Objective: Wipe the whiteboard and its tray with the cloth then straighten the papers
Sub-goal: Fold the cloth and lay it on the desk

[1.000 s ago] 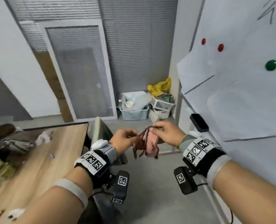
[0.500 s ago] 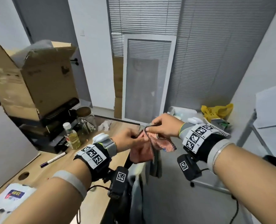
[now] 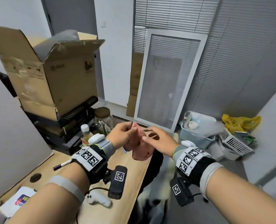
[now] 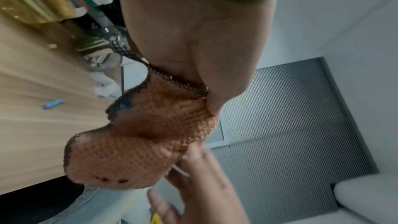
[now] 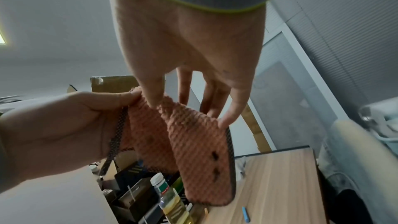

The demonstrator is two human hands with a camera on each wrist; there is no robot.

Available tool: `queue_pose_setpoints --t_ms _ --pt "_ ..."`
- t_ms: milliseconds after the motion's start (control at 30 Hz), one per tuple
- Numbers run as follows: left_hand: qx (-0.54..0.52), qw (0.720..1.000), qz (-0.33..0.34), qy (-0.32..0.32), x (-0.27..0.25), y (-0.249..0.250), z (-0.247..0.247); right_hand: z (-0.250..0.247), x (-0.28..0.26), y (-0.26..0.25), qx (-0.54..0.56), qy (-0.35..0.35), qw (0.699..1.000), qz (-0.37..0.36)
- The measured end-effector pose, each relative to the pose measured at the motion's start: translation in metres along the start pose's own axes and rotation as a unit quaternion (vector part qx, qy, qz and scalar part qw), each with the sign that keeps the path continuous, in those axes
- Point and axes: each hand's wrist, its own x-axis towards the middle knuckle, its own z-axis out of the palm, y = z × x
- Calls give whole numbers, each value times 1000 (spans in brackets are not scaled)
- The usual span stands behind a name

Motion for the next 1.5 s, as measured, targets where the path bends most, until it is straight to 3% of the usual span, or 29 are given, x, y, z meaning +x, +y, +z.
queue_pose_setpoints --t_ms 133,267,333,400,467,600,700,833,933,1000,1100,1200,1267,1400,1500 --pt "-87 995 -43 17 13 -6 -28 18 29 14 -109 -24 993 44" --pt "-143 986 -69 46 26 -11 -52 13 40 12 -136 -173 972 77" --pt "-150 984 -79 56 36 -11 -59 7 52 17 -140 -179 970 92" --pt "-153 983 -93 39 38 -8 -60 9 62 23 -84 -114 986 86" --pt "-155 982 -106 14 40 -3 -58 14 72 24 58 -75 993 72" --pt "-158 981 -113 -16 45 5 -51 26 83 27 189 -132 972 33" --pt "-135 985 -108 -9 50 5 -60 29 90 33 239 -126 963 4" --pt "14 992 -94 87 57 -6 -78 14 104 31 312 -96 945 -16" --pt "98 965 -109 216 65 -31 -88 -1 117 25 303 -111 945 -46" --pt "128 937 -153 288 63 -55 -85 -4 121 21 315 -146 937 -49" --pt "75 905 -254 333 45 -97 -58 0 126 21 288 -181 938 -62" --pt "-47 893 -371 252 18 -130 -17 3 128 19 255 -213 942 -58" --pt "-148 885 -403 180 8 -142 5 -1 130 16 255 -220 940 -63" --pt "-279 881 -368 102 13 -152 35 -11 132 14 307 -209 926 -65" --pt "-373 870 -294 136 27 -136 37 -19 131 22 326 -182 926 -61"
